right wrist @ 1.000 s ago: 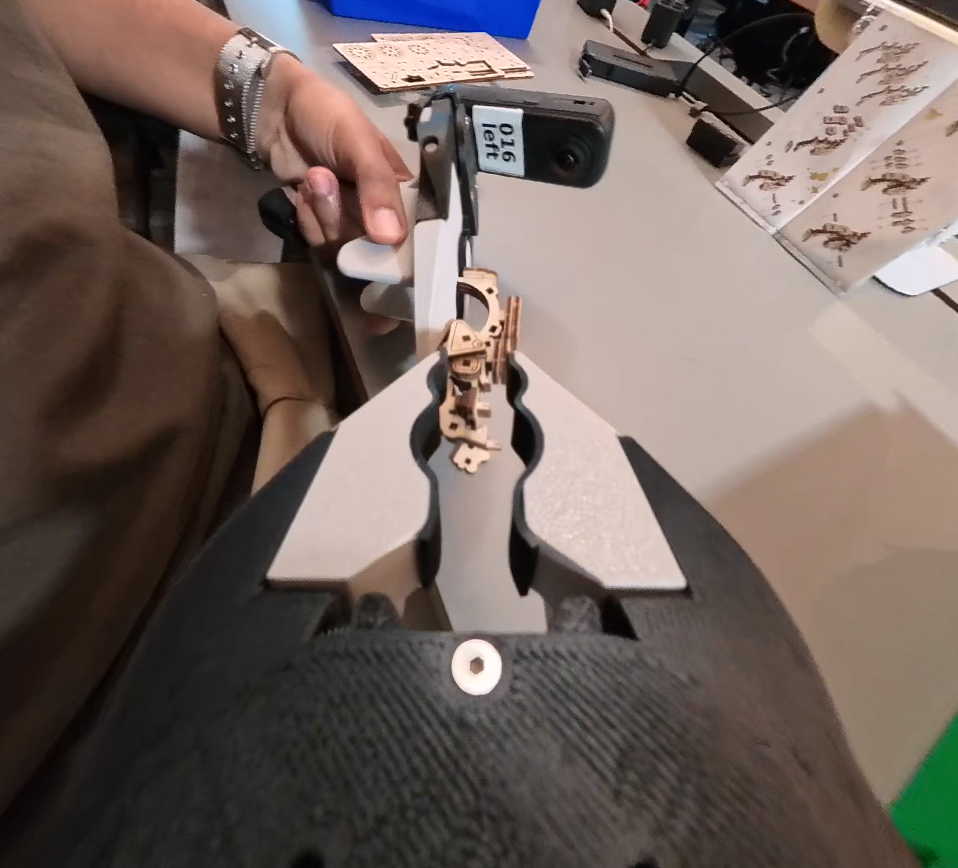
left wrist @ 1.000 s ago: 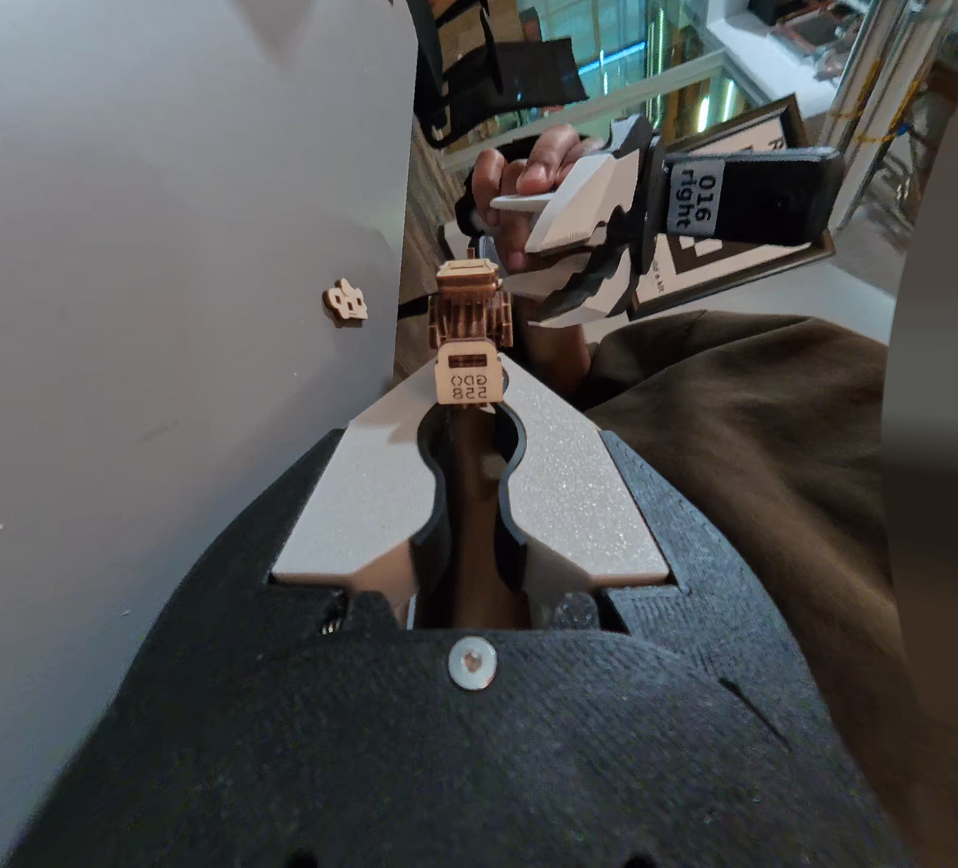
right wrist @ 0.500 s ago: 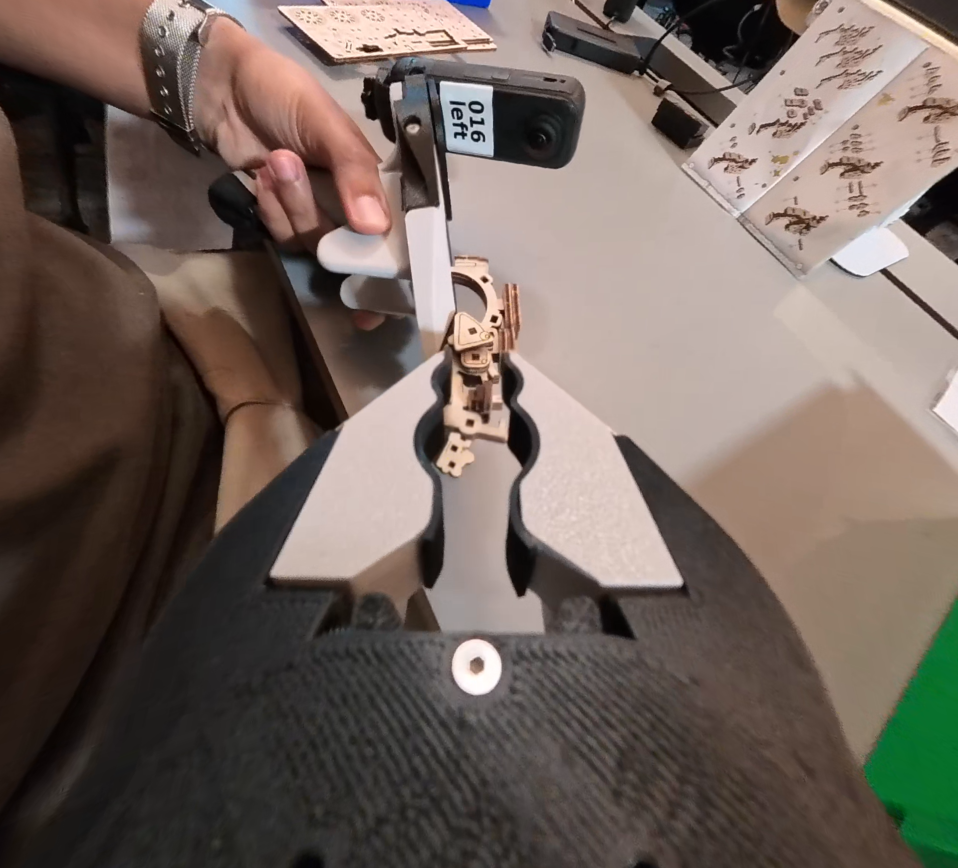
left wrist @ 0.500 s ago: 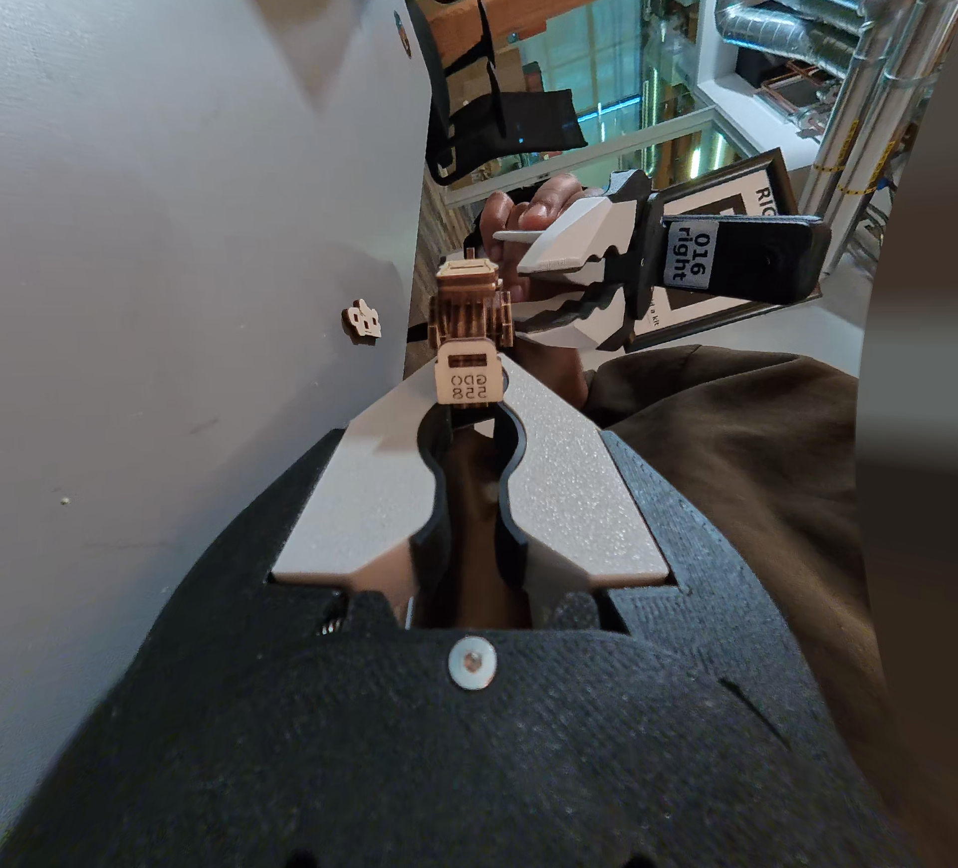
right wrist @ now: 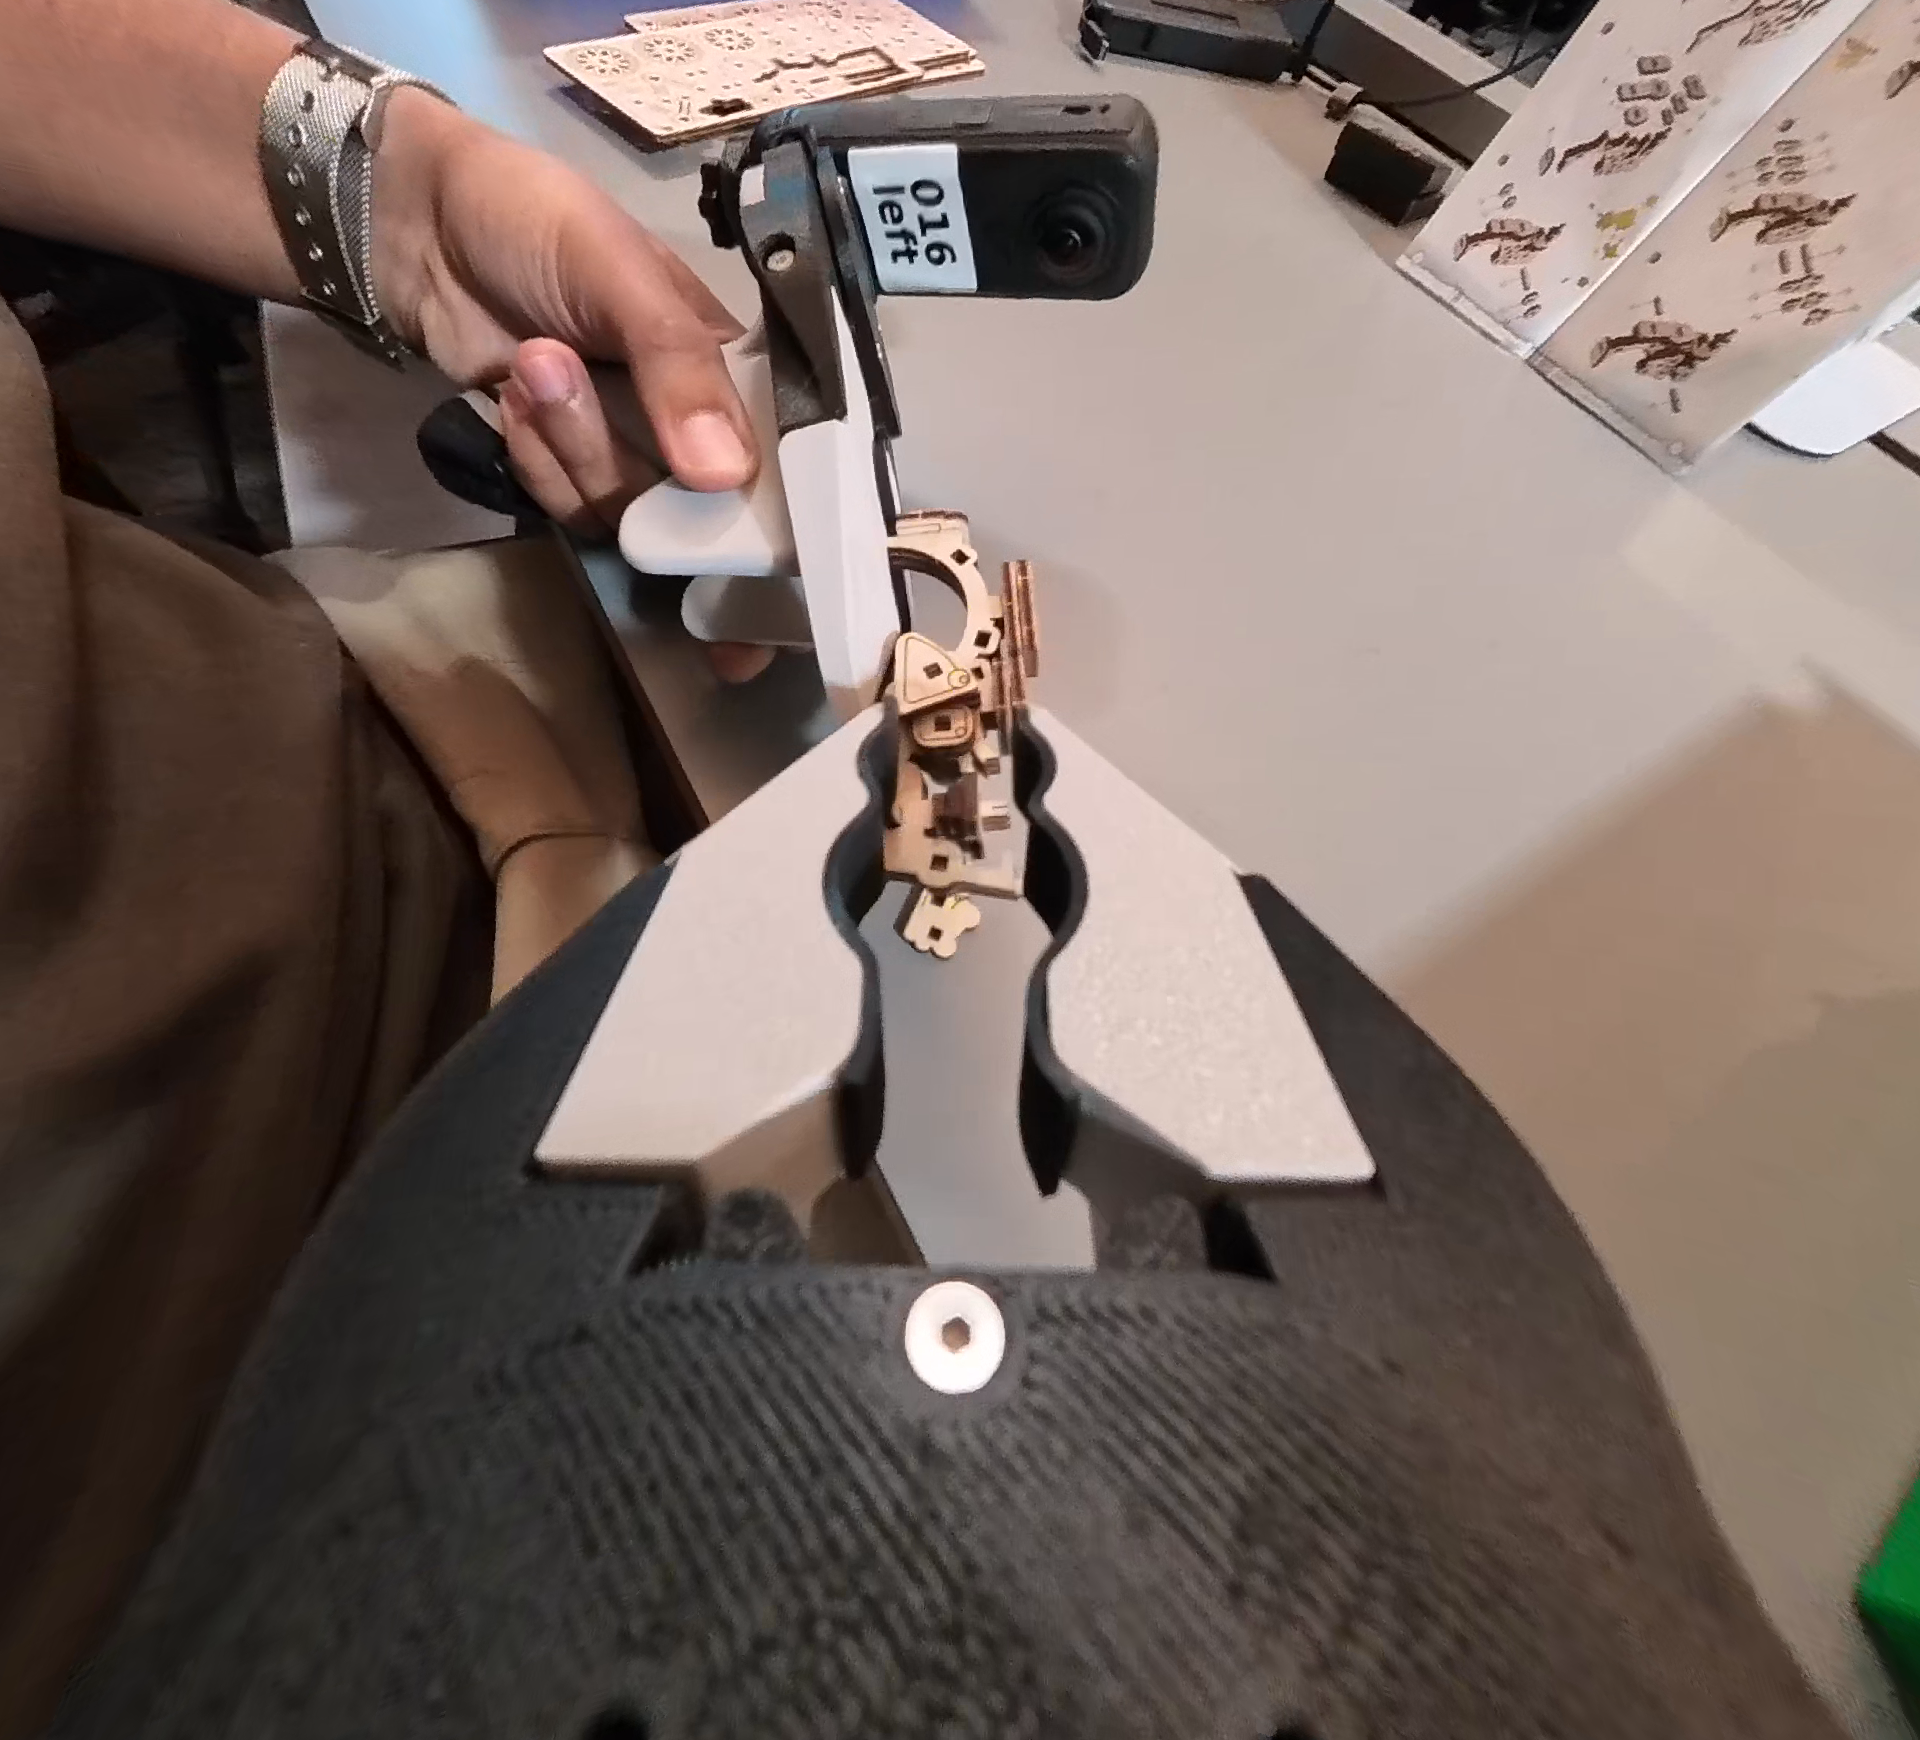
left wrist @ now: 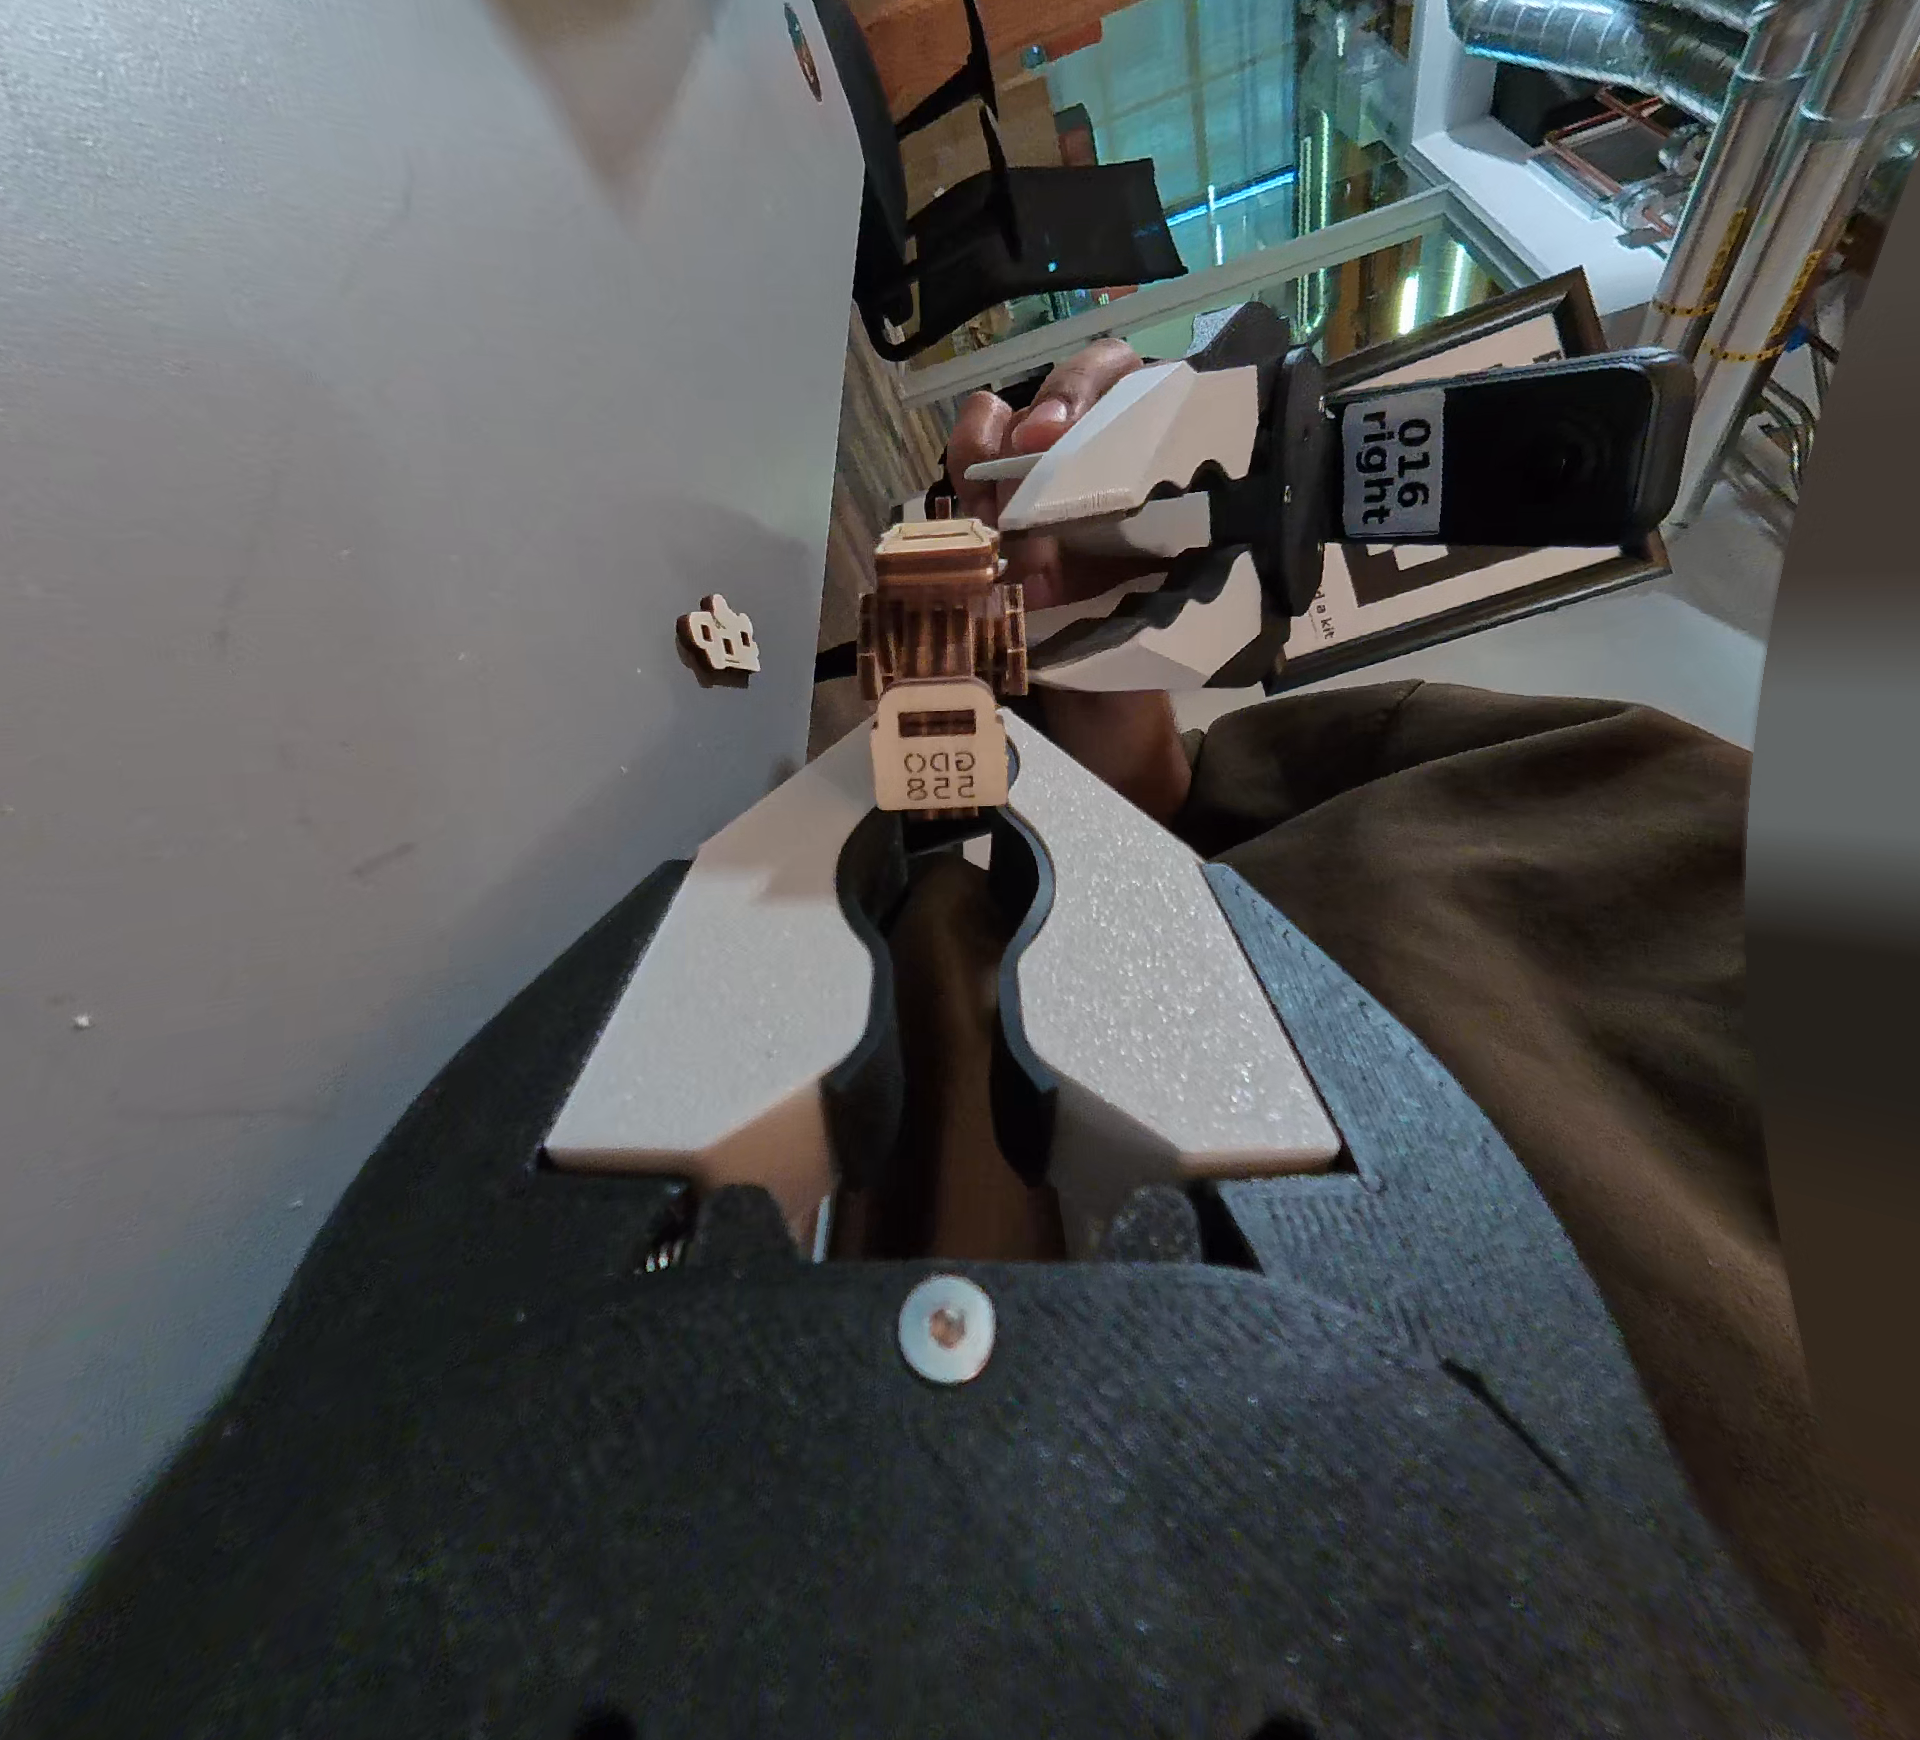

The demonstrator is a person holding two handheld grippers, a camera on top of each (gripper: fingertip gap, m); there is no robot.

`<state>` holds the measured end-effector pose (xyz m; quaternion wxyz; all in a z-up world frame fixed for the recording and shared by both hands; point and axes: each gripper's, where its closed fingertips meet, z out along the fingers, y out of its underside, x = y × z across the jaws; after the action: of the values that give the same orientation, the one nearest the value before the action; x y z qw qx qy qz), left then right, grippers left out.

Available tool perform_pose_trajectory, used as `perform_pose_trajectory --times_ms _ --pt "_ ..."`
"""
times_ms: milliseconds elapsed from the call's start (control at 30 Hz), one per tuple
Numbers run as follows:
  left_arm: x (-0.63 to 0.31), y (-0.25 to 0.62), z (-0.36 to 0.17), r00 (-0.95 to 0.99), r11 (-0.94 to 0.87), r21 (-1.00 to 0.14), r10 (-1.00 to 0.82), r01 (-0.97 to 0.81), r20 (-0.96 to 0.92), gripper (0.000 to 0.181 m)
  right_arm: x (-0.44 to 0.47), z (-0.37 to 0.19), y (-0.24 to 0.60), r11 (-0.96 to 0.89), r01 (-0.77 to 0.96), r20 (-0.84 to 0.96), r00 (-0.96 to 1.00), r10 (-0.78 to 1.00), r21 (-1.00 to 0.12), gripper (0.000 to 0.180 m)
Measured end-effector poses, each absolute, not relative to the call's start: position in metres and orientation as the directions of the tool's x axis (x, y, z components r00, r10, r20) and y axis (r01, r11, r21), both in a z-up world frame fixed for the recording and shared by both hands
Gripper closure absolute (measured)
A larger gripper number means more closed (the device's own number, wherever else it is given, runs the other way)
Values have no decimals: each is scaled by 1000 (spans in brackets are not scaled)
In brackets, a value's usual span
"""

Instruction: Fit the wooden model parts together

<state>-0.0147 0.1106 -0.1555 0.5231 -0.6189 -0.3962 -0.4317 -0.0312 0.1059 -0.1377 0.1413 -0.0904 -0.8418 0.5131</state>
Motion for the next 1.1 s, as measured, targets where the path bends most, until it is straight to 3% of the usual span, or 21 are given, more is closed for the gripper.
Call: perform_pose_trajectory --times_ms 633,1100 --pt "-9 114 -159 339 -173 -325 57 930 939 177 -33 -144 105 473 37 122 -946 301 -880 143" --pt "-2 115 -160 358 -215 -339 54 916 932 176 -25 -146 107 462 70 51 -969 243 -884 149"
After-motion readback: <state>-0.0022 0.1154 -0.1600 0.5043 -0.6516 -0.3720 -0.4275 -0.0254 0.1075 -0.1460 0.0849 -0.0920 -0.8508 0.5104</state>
